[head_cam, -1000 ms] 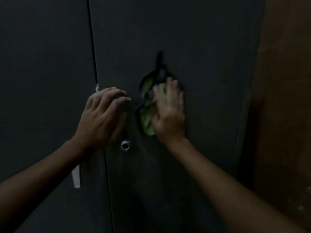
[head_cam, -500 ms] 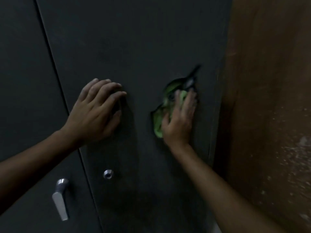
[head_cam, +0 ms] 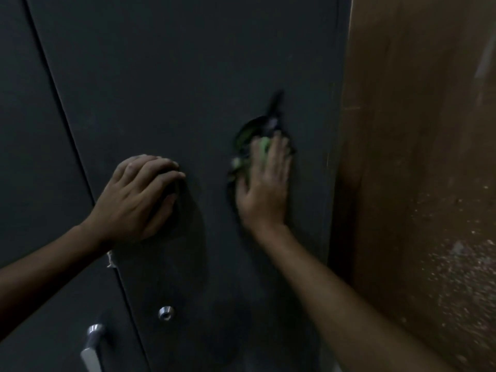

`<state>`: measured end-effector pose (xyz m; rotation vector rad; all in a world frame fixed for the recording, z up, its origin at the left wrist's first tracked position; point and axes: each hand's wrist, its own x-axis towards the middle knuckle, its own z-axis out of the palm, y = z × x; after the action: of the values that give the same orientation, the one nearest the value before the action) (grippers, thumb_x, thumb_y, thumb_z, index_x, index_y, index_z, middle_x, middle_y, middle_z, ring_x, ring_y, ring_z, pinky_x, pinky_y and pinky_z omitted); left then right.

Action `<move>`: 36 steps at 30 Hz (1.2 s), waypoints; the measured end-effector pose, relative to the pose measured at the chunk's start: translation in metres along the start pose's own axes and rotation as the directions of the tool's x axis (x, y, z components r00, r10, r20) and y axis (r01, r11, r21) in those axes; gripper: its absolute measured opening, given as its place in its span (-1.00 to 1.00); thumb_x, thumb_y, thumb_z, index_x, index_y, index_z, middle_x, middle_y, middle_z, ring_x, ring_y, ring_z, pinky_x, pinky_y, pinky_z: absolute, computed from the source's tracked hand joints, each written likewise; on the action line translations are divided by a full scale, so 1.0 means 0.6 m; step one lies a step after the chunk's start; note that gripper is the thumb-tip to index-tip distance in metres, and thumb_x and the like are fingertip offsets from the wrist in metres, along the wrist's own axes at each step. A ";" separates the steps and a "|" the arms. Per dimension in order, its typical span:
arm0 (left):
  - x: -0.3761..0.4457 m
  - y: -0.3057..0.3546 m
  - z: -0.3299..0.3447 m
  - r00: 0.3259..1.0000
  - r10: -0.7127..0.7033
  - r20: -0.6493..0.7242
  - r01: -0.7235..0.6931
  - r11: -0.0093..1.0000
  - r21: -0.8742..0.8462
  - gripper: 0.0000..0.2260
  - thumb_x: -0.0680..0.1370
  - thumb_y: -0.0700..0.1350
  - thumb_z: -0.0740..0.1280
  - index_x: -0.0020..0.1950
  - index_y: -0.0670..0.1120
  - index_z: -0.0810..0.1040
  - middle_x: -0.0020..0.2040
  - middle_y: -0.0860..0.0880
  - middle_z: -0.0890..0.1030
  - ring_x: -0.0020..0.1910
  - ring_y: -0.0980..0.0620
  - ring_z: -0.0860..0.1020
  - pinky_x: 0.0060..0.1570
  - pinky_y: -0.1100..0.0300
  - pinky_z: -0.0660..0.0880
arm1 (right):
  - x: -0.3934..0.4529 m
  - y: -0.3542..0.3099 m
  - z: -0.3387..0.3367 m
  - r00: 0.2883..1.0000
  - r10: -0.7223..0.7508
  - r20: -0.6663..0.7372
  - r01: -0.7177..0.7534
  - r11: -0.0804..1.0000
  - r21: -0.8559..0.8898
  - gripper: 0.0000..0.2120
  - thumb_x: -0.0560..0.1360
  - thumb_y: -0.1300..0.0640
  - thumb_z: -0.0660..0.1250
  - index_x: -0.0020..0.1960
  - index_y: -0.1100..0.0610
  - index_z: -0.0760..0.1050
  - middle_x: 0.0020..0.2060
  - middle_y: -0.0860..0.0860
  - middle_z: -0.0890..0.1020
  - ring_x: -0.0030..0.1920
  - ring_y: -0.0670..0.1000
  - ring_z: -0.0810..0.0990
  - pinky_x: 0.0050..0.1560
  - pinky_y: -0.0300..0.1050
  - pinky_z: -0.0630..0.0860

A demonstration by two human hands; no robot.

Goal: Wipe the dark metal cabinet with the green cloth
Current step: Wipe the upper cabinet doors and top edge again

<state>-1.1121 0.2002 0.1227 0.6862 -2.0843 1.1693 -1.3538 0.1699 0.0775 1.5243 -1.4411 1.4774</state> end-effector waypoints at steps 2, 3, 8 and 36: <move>-0.004 -0.005 -0.007 1.000 -0.010 -0.018 0.010 1.000 -0.001 -0.68 0.58 -0.06 0.24 0.24 -0.20 0.57 0.24 -0.23 0.57 0.26 -0.24 0.43 0.31 -0.12 0.31 | -0.073 -0.020 0.012 0.944 -0.303 0.129 0.306 0.952 -0.005 -0.36 0.52 -0.02 0.23 0.56 0.08 0.19 0.57 0.24 0.02 0.58 0.26 -0.01 0.56 0.23 0.02; -0.007 -0.009 -0.012 0.999 -0.028 -0.016 0.028 1.000 0.006 -0.68 0.58 -0.05 0.24 0.24 -0.19 0.57 0.24 -0.23 0.56 0.26 -0.24 0.44 0.31 -0.12 0.31 | -0.115 0.000 0.008 0.888 -0.410 0.209 0.422 0.907 -0.013 -0.35 0.49 -0.02 0.29 0.54 0.07 0.23 0.57 0.24 0.03 0.58 0.25 0.01 0.54 0.23 0.08; -0.029 -0.029 -0.037 0.981 -0.190 0.032 0.187 0.979 0.085 -0.55 0.55 0.08 0.25 0.32 -0.17 0.52 0.32 -0.23 0.48 0.34 -0.25 0.37 0.41 -0.06 0.21 | -0.091 0.107 -0.045 0.981 -0.080 0.180 0.108 0.982 -0.157 -0.41 0.46 0.06 0.36 0.38 0.38 0.40 0.41 0.46 0.26 0.42 0.45 0.28 0.33 0.39 0.36; -0.038 -0.103 -0.202 0.740 -0.621 0.258 0.625 0.777 0.076 -0.37 0.43 -0.08 0.17 0.46 -0.34 0.34 0.49 -0.29 0.32 0.47 -0.24 0.30 0.43 -0.15 0.27 | 0.059 -0.203 0.002 0.182 -0.950 0.253 0.947 0.239 0.216 -0.56 0.53 0.10 0.27 0.41 0.05 0.45 0.56 0.15 0.21 0.56 0.16 0.17 0.57 0.15 0.06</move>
<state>-1.0200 0.2800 0.1870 1.4724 -1.8193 0.6927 -1.2474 0.1898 0.1432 2.1237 -0.2646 0.3831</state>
